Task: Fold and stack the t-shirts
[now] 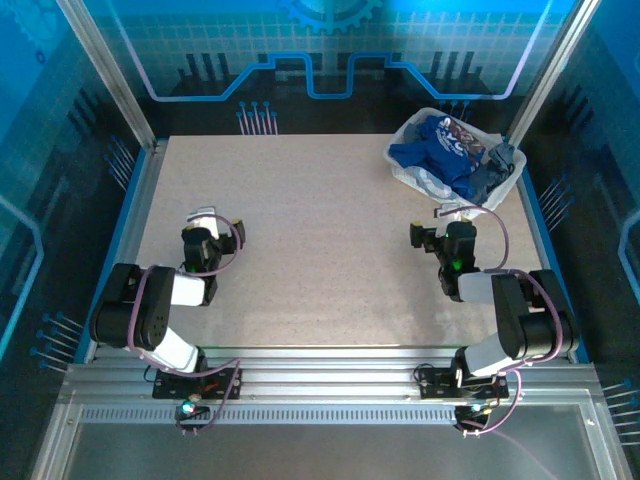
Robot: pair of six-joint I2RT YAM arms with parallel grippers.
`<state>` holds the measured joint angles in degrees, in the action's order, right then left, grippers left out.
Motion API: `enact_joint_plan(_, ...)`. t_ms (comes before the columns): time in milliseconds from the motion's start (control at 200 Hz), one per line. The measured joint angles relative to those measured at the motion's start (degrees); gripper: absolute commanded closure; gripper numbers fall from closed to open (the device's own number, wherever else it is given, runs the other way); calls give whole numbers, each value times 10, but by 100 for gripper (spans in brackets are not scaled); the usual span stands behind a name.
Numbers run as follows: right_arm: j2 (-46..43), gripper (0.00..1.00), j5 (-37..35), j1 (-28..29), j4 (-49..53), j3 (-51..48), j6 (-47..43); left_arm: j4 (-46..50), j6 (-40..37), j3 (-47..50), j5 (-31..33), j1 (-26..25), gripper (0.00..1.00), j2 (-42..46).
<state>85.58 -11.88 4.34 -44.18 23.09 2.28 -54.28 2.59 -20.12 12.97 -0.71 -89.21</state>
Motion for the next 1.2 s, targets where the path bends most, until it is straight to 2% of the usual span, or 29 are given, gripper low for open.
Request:
enact_joint_plan(150,-26,0,-26,8,41,5,0,-4,-2,8,9,-5,1,11)
enact_joint_plan(275,-144,0,-84,50,191,71,12,51,-30,23,65,-66,1,131)
enact_joint_plan(350,-197,0,-88,61,326,206,60,75,-39,4,89,-101,1,222)
enact_joint_plan(425,-186,0,-71,40,456,402,141,174,24,-79,120,-112,1,284)
enact_joint_plan(515,-161,22,-31,-8,538,558,212,300,153,-213,134,-96,1,308)
enact_joint_plan(605,-95,32,-18,-38,642,684,251,384,276,-309,91,-50,1,293)
enact_joint_plan(650,-38,33,-9,-43,693,748,255,428,314,-353,77,-42,1,271)
enact_joint_plan(750,115,32,7,-51,795,883,256,517,356,-434,25,-72,1,204)
enact_joint_plan(840,243,33,17,-60,880,961,247,573,379,-460,-25,-110,1,169)
enact_joint_plan(960,361,33,29,-75,968,1007,245,612,398,-462,-88,-152,1,153)
enact_joint_plan(1080,406,36,46,-90,1017,1013,245,617,413,-462,-133,-182,3,150)
enact_joint_plan(1201,425,47,63,-104,1036,1029,251,617,425,-465,-159,-204,7,149)
